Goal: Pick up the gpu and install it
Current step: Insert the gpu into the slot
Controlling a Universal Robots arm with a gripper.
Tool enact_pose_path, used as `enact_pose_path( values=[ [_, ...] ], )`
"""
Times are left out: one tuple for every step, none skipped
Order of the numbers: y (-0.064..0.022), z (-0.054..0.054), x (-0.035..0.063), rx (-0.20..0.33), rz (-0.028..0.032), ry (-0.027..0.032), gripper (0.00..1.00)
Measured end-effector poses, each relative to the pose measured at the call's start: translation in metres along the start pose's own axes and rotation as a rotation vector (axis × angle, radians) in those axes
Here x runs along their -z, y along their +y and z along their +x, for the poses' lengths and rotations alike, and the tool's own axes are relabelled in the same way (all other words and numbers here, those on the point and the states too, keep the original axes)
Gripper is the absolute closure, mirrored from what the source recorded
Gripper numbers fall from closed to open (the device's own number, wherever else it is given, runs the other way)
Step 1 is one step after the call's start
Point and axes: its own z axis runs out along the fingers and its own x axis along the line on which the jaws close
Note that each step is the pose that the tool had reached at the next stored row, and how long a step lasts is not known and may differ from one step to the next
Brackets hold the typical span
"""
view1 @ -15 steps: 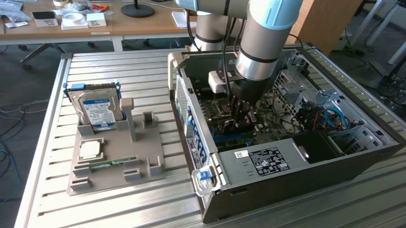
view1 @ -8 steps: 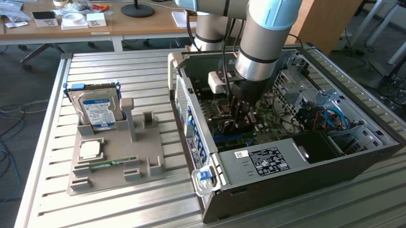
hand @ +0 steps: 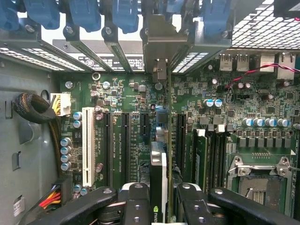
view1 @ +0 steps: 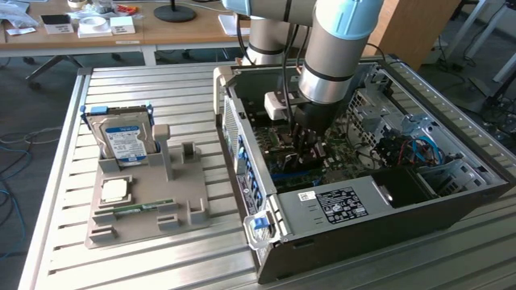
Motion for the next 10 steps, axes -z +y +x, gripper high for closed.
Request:
enact_pose_path(
  values=[
    [0.0, 0.0, 0.0, 0.0, 0.0, 0.0, 0.73],
    [0.0, 0.0, 0.0, 0.0, 0.0001, 0.0001, 0.73],
    [0.0, 0.0, -0.0001, 0.0, 0.0001, -0.0001, 0.73],
    [0.0, 0.0, -0.0002, 0.0, 0.0001, -0.0001, 0.73],
    [0.0001, -0.0001, -0.0005, 0.0, 0.0003, -0.0002, 0.73],
    [0.0002, -0.0001, -0.0009, 0.0, 0.0004, -0.0002, 0.73],
    [0.0002, -0.0001, -0.0009, 0.0, 0.0004, -0.0001, 0.73],
    [0.0002, -0.0001, -0.0009, 0.0, 0.0004, -0.0001, 0.73],
    [0.0002, -0.0001, -0.0008, 0.0, 0.0003, 0.0, 0.73],
    [0.0003, -0.0001, -0.001, 0.0, 0.0003, 0.0, 0.73]
  ],
)
